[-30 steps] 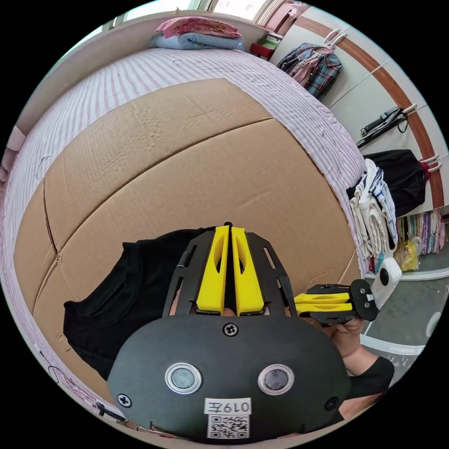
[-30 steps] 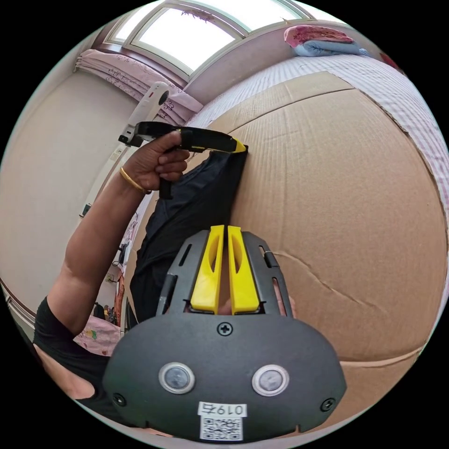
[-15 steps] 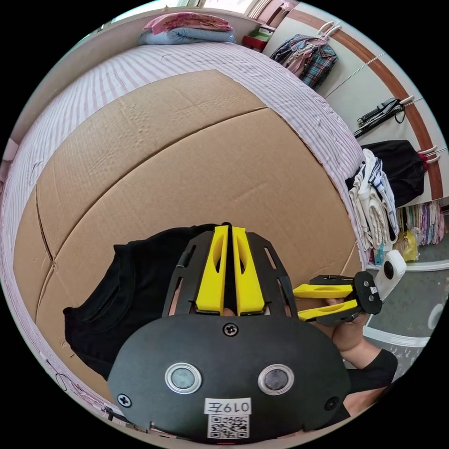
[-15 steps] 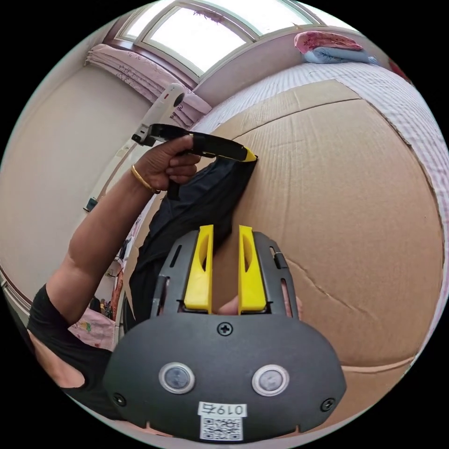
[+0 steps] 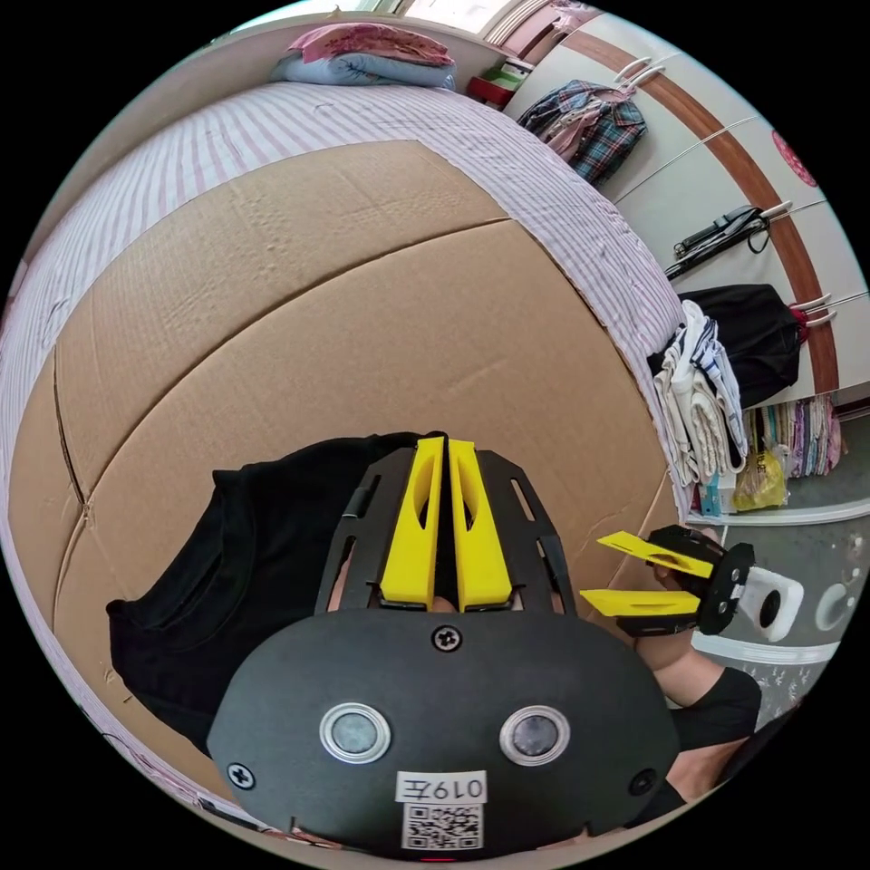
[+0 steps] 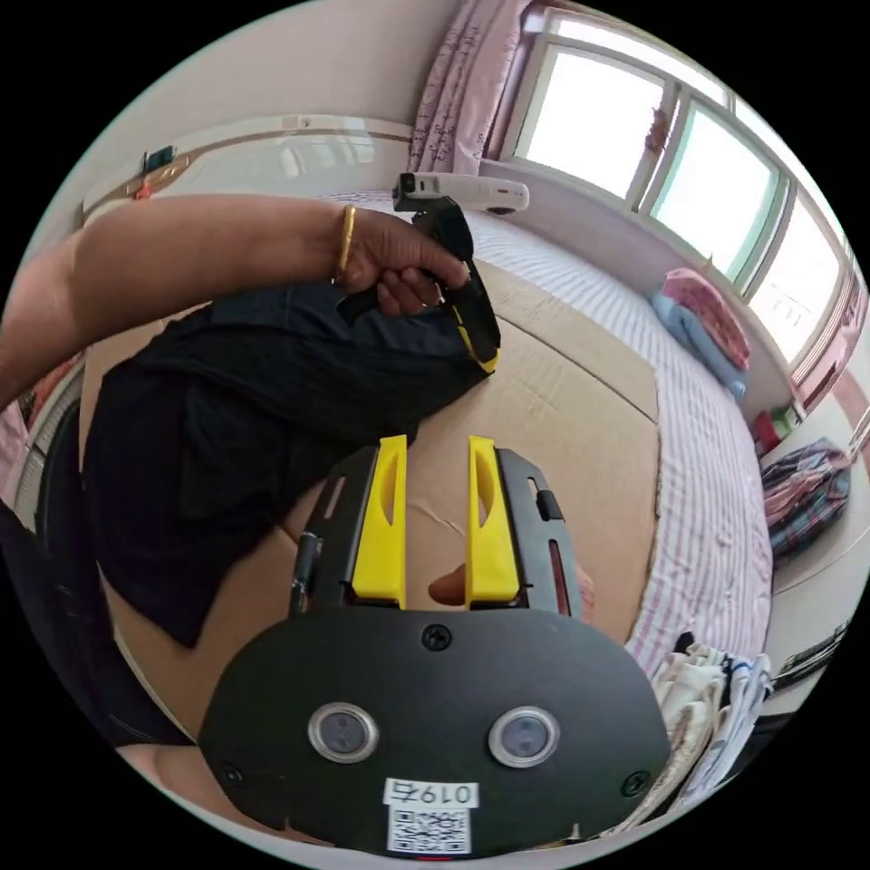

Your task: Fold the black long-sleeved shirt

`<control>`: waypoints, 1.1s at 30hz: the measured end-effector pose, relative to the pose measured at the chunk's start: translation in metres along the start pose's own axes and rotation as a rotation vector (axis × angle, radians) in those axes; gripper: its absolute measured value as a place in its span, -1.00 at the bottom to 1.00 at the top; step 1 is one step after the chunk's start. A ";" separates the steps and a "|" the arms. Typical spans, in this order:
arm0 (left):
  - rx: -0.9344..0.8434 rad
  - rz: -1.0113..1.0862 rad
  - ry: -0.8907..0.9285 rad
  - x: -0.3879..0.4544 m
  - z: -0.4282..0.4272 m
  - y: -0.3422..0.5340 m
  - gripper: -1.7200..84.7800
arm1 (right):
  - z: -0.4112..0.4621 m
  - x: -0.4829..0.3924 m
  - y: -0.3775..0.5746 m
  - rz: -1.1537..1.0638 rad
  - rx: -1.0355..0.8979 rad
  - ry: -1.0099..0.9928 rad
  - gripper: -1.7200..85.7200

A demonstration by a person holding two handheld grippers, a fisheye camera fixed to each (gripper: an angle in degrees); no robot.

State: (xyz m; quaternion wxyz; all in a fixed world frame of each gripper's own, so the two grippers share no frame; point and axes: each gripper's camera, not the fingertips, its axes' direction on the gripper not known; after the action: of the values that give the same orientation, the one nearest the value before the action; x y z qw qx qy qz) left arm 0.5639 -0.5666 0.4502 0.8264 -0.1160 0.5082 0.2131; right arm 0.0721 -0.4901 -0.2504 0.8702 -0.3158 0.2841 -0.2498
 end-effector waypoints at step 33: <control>0.051 -0.011 0.097 -0.034 -0.015 0.039 -0.93 | 0.042 0.127 -0.061 0.091 -0.103 -0.590 -0.93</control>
State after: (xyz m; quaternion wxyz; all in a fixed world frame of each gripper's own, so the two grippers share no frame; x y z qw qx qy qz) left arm 0.5202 -0.5459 0.4747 0.8047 -0.1078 0.5523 0.1893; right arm 0.1747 -0.5914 -0.2241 0.9082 -0.4055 0.0451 -0.0930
